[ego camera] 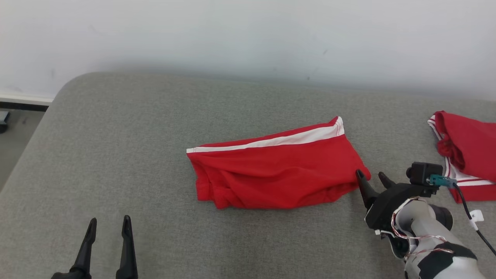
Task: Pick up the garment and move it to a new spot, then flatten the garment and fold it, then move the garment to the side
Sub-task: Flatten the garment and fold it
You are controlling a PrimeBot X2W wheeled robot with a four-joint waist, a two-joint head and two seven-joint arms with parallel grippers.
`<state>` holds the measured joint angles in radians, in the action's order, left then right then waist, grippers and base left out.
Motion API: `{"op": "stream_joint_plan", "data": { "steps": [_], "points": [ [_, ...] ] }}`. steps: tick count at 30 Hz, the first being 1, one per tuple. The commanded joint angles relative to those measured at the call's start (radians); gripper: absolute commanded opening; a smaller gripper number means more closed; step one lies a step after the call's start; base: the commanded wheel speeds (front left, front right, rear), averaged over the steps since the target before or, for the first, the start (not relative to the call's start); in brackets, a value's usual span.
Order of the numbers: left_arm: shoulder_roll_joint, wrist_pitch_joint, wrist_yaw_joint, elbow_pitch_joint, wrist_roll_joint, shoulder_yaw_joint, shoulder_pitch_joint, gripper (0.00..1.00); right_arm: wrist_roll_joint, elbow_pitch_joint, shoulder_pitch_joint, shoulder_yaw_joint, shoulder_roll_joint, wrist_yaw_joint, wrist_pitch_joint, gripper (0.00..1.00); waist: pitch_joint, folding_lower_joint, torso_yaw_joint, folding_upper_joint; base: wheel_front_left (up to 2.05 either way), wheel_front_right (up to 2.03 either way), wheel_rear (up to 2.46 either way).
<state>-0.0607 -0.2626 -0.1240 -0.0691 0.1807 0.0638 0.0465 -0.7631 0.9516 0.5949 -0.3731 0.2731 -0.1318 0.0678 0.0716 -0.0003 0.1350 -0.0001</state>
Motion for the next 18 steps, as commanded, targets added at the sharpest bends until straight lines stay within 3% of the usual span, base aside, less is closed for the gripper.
{"op": "stream_joint_plan", "data": {
  "steps": [1, 15, 16, 17, 18],
  "points": [
    [0.006, -0.003, -0.004, 0.006, -0.01, -0.001, 0.009, 1.0, 0.014, 0.006, 0.019, -0.009, 0.006, 0.002, 0.011, 1.0, 0.006, 0.0003, 0.018, 0.0001, 0.0, 0.0, 0.0],
    [0.011, -0.003, -0.006, 0.001, -0.006, -0.021, -0.039, 1.0, 0.082, 0.269, 0.142, -0.039, -0.033, 0.002, 0.003, 1.0, 0.053, 0.0003, 0.076, 0.0001, 0.0, 0.0, 0.0],
    [0.011, -0.003, -0.006, -0.001, -0.006, -0.02, -0.035, 1.0, 0.078, 0.273, 0.136, -0.046, -0.037, 0.002, -0.011, 0.86, 0.05, 0.0003, 0.074, 0.0001, 0.0, 0.0, 0.0],
    [0.011, -0.003, -0.006, -0.002, -0.007, -0.019, -0.03, 1.0, 0.074, 0.272, 0.13, -0.051, -0.04, 0.002, -0.015, 0.24, 0.047, 0.0003, 0.072, 0.0001, 0.0, 0.0, 0.0],
    [0.011, -0.003, -0.006, -0.004, -0.008, -0.017, -0.026, 1.0, 0.071, 0.269, 0.126, -0.056, -0.043, 0.002, -0.018, 0.0, 0.042, 0.0003, 0.068, 0.0001, 0.0, 0.0, 0.0]
  ]
}}
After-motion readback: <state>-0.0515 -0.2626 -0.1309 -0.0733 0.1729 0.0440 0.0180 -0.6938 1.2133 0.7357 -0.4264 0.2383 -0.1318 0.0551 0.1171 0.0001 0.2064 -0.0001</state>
